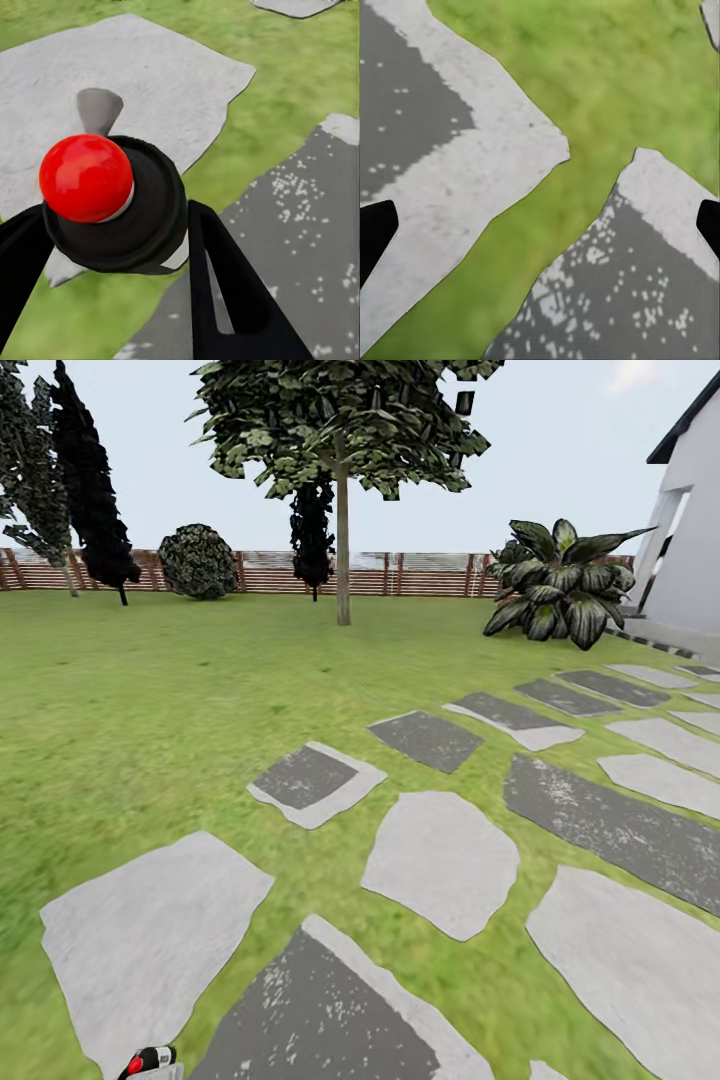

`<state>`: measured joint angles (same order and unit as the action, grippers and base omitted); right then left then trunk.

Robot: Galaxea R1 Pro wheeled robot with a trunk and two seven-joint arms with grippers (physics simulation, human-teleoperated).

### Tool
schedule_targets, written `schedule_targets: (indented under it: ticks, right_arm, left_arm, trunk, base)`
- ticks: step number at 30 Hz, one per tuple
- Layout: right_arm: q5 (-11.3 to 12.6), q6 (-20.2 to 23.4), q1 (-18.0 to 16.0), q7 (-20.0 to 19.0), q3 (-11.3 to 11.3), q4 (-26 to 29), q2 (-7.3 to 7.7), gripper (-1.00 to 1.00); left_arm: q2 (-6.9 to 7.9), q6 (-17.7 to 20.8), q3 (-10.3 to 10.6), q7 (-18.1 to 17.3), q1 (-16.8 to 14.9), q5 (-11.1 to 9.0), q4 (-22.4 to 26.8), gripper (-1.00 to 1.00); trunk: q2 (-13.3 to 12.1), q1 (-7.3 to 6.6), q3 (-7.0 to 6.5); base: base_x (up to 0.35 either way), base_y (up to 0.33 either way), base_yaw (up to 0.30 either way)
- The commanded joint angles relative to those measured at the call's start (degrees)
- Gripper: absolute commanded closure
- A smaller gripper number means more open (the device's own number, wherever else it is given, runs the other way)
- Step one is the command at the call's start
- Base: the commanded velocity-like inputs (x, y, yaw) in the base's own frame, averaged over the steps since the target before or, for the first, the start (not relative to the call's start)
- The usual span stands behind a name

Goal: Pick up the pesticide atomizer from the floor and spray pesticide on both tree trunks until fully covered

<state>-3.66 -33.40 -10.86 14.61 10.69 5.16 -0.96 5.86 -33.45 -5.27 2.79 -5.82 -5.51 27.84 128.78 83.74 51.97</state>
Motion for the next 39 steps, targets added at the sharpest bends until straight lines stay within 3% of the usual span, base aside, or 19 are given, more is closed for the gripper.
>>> schedule_targets:
  ticks: [1,39]
  right_arm:
    - [-0.4,0.0,0.0,0.6,0.3,-0.1,-0.01,-1.0]
    - [-0.4,0.0,0.0,0.6,0.3,0.0,-0.01,-1.0]
  left_arm:
    - [0.02,-0.2,0.2,0.0,0.0,-0.5,-0.1,1.0]
    - [0.02,-0.2,0.2,0.0,0.0,-0.5,-0.3,1.0]
  trunk:
    - [0.0,0.02,0.05]
    - [0.0,0.02,0.05]
  base:
    - [0.341,0.0,0.0]
    - [0.341,0.0,0.0]
